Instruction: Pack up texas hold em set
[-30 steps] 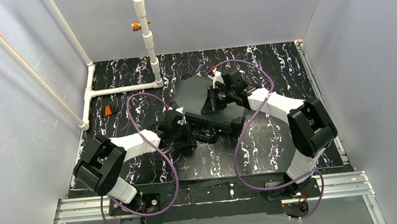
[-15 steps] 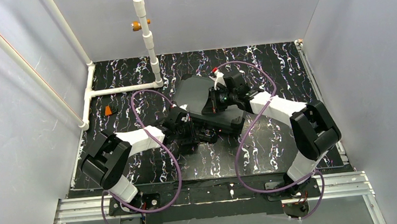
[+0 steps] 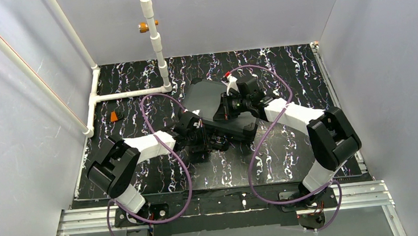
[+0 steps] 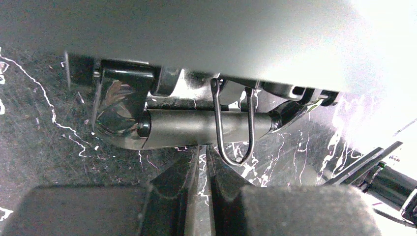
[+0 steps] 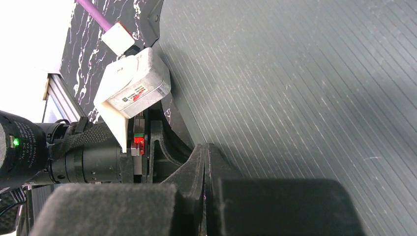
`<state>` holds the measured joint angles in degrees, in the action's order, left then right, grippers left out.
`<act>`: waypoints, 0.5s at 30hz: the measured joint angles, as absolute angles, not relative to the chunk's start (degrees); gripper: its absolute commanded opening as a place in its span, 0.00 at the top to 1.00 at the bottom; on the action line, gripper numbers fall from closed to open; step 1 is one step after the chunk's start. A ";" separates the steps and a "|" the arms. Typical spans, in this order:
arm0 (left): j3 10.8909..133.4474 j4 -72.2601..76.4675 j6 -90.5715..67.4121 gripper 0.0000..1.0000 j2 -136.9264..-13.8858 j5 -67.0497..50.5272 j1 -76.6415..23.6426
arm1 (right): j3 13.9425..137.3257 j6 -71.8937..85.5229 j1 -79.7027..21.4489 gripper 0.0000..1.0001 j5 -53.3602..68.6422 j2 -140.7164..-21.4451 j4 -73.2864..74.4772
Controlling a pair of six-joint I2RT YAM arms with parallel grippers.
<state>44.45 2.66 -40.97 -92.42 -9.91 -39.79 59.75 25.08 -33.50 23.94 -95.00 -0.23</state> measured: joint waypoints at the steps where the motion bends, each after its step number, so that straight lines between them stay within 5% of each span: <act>1: 44.58 2.50 -40.97 0.91 -92.47 -9.91 -39.81 | 59.68 25.08 -33.50 0.99 23.92 -94.96 -0.27; 15: 46.22 1.32 -41.01 0.91 -93.41 -10.59 -40.56 | 58.15 25.08 -33.50 0.99 23.49 -93.97 -1.65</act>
<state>46.22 1.32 -41.01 -93.41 -10.59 -40.56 58.15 25.08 -33.50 23.49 -93.97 -1.65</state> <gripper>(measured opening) 0.094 0.029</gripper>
